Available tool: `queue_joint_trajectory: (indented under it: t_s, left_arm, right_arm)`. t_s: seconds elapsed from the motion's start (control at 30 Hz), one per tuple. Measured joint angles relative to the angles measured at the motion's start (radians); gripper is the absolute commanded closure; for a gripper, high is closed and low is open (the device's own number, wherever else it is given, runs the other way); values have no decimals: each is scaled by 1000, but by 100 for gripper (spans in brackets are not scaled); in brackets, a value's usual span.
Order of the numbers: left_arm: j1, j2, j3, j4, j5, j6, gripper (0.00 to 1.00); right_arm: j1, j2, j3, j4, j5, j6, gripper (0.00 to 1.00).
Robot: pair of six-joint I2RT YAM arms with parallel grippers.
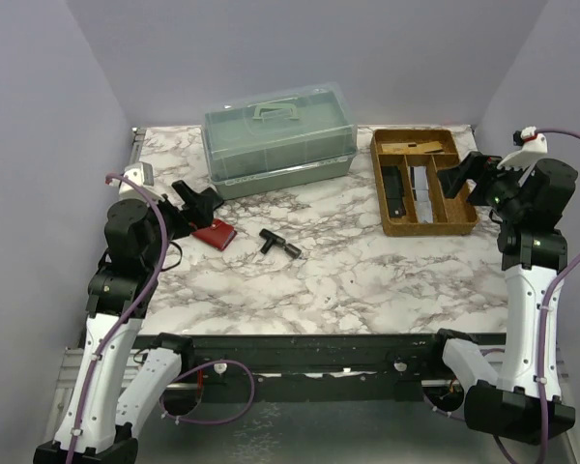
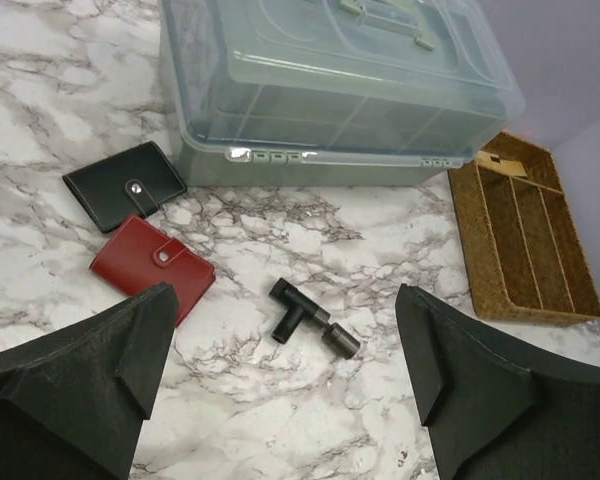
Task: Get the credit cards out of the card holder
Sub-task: Open the card holder at the center of the board.
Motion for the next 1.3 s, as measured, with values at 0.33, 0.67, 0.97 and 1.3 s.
queue_joint_trajectory:
  t_s: [0.33, 0.67, 0.97, 1.3]
  left_arm:
    - [0, -32, -58, -64, 25, -35, 1]
    - [0, 2, -103, -104, 30, -66, 1]
    - [0, 145, -251, -72, -18, -131, 3]
    - [161, 189, -401, 181, 3, -317, 4]
  right_arm:
    - [0, -28, -68, 46, -35, 6, 0]
    - [0, -24, -286, 188, -333, -129, 0]
    - [0, 1, -441, 222, -687, -295, 0]
    - [0, -39, -470, 232, -746, -388, 0]
